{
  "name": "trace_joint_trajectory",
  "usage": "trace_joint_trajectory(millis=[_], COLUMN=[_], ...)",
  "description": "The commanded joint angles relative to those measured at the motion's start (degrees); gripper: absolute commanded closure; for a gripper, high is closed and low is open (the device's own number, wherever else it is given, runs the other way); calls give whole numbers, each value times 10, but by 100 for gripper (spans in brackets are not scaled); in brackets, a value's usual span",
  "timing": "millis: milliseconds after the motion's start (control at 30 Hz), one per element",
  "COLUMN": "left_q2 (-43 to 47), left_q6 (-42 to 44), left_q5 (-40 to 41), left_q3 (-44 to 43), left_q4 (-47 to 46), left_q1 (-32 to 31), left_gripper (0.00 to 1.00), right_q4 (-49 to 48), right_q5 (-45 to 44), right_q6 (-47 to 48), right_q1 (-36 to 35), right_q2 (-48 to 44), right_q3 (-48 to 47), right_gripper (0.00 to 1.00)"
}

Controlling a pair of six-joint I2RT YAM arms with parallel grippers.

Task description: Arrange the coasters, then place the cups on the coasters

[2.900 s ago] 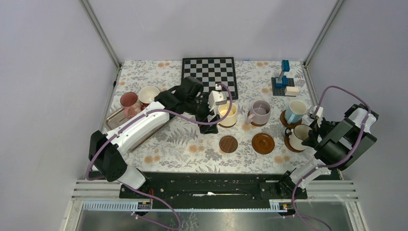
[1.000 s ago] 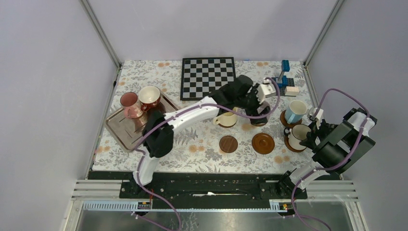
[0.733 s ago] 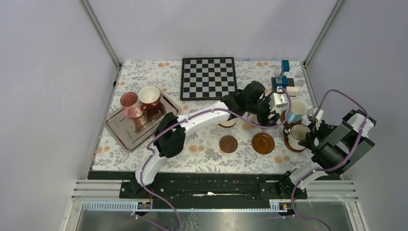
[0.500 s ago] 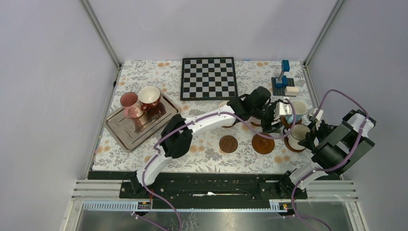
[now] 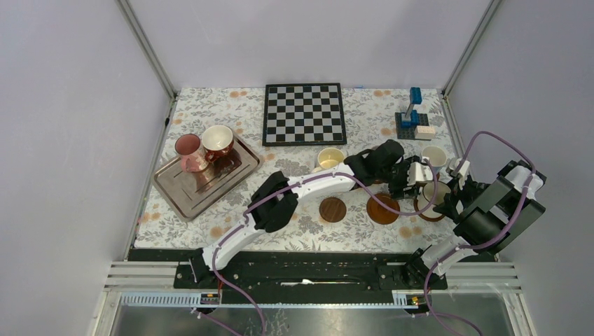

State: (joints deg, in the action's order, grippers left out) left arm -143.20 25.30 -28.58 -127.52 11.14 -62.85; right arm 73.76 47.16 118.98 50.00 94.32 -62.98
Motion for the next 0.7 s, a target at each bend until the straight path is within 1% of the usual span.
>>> trace_joint_trajectory(millis=[0,333,500,600,667], left_q2=[-12,-35,-39,-43,-44], left_q6=[6,-7,-10,-11,-12], left_q5=[20,-3,-4,4,9], left_q3=[-32,-42,-44,-47,-48], left_q4=[-62,-75,-87,-87,-90], left_q1=[0,-1,-4,-5,-5], left_gripper=[34,43,54,57,61], right_q4=[21,22,31,42,49], right_q5=[2,-4,-1,4,9], right_q6=[337,336,339,341,341], right_q1=[-3,-2,-1,-2,-2], right_q2=[-4,4,5,3,4], right_q3=[3,-4,-4,-7,-11], right_gripper=[0,0,1,0,0])
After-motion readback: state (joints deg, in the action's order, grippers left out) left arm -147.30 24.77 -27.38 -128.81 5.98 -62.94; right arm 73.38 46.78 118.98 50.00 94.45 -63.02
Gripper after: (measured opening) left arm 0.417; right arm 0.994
